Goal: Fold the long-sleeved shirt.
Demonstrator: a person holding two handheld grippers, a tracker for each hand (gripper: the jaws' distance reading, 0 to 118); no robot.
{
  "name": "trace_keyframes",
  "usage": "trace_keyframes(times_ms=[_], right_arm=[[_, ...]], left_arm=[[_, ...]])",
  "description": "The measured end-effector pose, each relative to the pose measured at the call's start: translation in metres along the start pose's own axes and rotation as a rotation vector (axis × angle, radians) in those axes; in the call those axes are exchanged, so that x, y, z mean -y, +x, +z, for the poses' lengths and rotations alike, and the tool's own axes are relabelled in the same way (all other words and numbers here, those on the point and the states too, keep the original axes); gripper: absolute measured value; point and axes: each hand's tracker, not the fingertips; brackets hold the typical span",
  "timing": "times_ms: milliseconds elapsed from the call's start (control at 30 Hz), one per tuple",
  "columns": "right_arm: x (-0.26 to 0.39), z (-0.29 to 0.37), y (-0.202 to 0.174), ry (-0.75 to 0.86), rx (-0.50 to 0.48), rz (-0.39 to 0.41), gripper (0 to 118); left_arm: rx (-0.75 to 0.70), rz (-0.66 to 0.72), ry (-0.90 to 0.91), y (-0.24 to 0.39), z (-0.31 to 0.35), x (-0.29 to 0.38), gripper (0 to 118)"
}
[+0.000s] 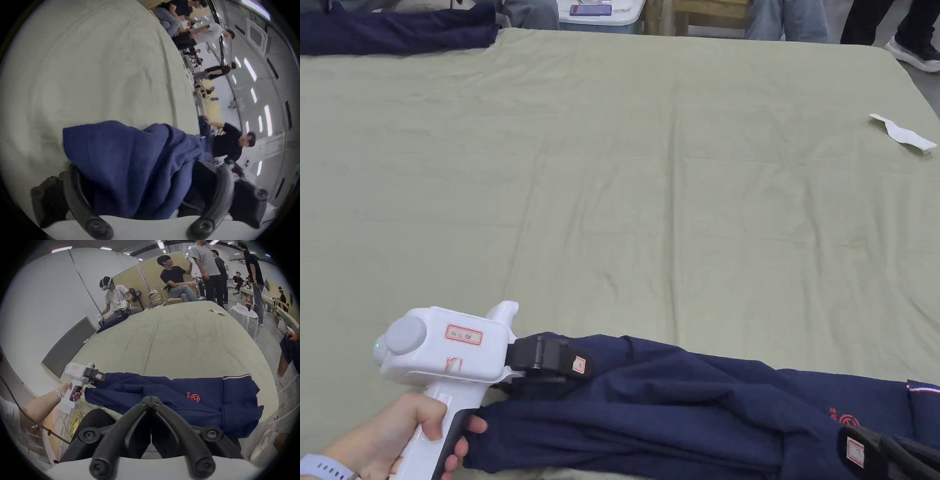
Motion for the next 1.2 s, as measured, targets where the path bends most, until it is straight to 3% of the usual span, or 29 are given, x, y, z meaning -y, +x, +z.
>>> trace_keyframes(times_ms=[33, 67, 100, 167, 233, 333, 467, 600, 767, 867, 1000, 1067, 1100, 1200], right_arm=[[0.002, 0.0, -0.001, -0.002, 0.001, -0.002, 0], [0.004, 0.001, -0.001, -0.003, 0.001, -0.002, 0], [0.006, 0.001, -0.001, -0.006, 0.001, -0.002, 0], [0.009, 0.002, -0.002, -0.012, 0.007, -0.006, 0], [0.011, 0.006, -0.003, -0.011, 0.011, -0.009, 0], [0.011, 0.014, -0.003, -0.006, 0.021, -0.011, 0], [0.008, 0.03, 0.004, 0.027, 0.041, -0.032, 0], [0.007, 0.041, 0.014, 0.055, 0.046, -0.044, 0], [0.012, 0.045, 0.032, 0.074, 0.042, -0.087, 0], [0.017, 0.049, 0.041, 0.077, 0.037, -0.103, 0], [0.025, 0.057, 0.053, 0.092, 0.033, -0.13, 0], [0.029, 0.064, 0.059, 0.102, 0.031, -0.142, 0], [0.031, 0.067, 0.062, 0.109, 0.034, -0.145, 0], [0.037, 0.08, 0.076, 0.132, 0.05, -0.152, 0]], left_arm=[[-0.078, -0.039, -0.014, -0.005, -0.003, -0.003, 3], [-0.189, -0.087, -0.021, -0.013, -0.006, -0.006, 3], [-0.191, 0.014, -0.019, -0.023, -0.015, -0.008, 3], [-0.071, 0.142, 0.012, -0.018, 0.002, -0.005, 3], [-0.089, 0.09, 0.012, -0.004, 0.008, -0.003, 3], [-0.141, 0.14, 0.051, -0.018, 0.005, -0.004, 3], [-0.096, 0.182, 0.268, -0.016, 0.068, 0.009, 3], [-0.332, 0.099, 0.328, -0.017, 0.126, 0.015, 3], [-0.488, 0.248, 0.34, -0.024, 0.184, 0.024, 3], [-0.562, 0.266, 0.317, 0.002, 0.195, 0.031, 3], [-0.498, 0.211, 0.244, 0.02, 0.196, 0.018, 3], [-0.348, 0.187, 0.249, 0.051, 0.184, 0.013, 3], [-0.29, 0.177, 0.255, 0.101, 0.155, 0.029, 3], [-0.17, 0.12, 0.234, 0.167, 0.106, 0.029, 3]])
